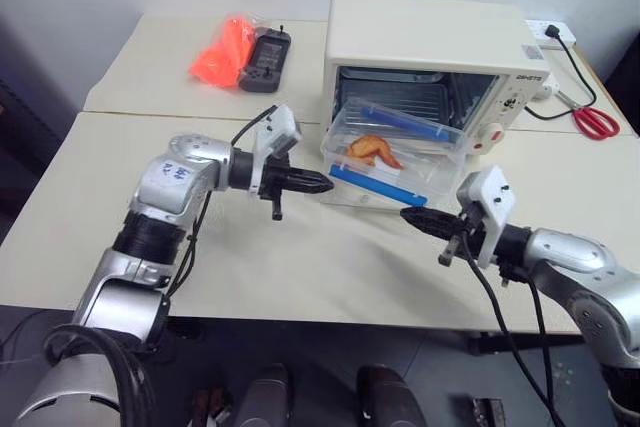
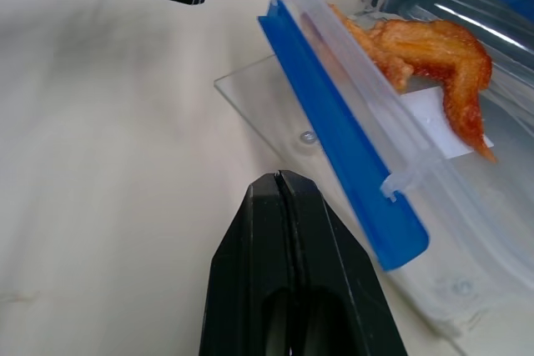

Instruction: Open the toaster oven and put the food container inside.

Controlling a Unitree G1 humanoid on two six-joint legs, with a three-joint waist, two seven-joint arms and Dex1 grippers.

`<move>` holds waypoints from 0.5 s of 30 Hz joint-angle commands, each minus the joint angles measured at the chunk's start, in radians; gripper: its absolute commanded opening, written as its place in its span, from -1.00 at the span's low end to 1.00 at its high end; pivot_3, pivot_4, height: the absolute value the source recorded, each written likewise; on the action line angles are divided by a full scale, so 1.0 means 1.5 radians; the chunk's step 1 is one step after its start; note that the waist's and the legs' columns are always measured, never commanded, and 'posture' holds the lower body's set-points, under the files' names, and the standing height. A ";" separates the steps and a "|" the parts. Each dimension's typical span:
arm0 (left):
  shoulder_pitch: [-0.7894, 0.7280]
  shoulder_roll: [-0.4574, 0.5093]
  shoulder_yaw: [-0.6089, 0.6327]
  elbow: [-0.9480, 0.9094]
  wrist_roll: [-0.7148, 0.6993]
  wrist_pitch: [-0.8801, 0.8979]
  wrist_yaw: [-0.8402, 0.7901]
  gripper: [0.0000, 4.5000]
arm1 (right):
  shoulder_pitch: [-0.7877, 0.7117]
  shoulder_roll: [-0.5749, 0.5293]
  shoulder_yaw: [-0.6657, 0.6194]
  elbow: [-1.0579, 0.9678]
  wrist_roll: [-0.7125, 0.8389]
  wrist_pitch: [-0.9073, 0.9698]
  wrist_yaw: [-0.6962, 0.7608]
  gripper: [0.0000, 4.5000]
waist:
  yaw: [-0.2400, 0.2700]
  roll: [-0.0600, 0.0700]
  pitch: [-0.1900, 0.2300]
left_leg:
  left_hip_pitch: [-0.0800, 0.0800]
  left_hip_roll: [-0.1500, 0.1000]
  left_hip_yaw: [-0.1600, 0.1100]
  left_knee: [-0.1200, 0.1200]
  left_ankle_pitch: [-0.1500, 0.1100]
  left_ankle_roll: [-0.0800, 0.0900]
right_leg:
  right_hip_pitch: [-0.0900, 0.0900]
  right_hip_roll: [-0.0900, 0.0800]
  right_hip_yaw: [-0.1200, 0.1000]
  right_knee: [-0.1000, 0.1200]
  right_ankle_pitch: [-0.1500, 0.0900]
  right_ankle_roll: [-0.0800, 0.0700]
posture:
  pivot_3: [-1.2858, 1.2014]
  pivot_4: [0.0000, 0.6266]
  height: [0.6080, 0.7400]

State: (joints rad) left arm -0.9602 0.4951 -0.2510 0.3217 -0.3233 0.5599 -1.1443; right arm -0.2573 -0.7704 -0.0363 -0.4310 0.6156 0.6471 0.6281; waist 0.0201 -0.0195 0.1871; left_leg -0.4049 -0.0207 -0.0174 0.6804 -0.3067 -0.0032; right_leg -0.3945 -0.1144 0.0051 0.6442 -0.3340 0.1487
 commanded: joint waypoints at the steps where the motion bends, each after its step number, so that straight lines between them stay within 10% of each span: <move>1: -0.049 -0.044 -0.001 0.081 0.038 -0.063 0.013 -1.00 | -0.063 0.008 0.014 0.085 -0.069 -0.063 0.020 -0.99 | 0.000 0.000 0.000 | 0.000 0.000 0.000 0.000 0.000 0.000 | 0.000 0.000 0.000 0.000 0.000 0.000 | 0.03 -0.52 1.00; 15: -0.241 -0.206 0.094 0.443 0.139 -0.262 0.309 -1.00 | -0.336 0.131 0.039 0.463 -0.239 -0.243 0.016 -0.99 | -0.015 0.000 0.000 | -0.001 0.000 0.000 -0.001 0.000 0.000 | -0.003 -0.001 -0.001 0.001 0.000 0.000 | 0.03 -0.52 1.00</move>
State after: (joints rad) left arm -1.2798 0.1957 -0.1452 0.9626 -0.1261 0.2132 -0.7418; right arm -0.7331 -0.5810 0.0359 0.2552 0.2717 0.3233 0.6608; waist -0.0025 -0.0196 0.1872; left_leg -0.4069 -0.0210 -0.0167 0.6789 -0.3063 -0.0034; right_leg -0.3985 -0.1156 0.0035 0.6455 -0.3338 0.1492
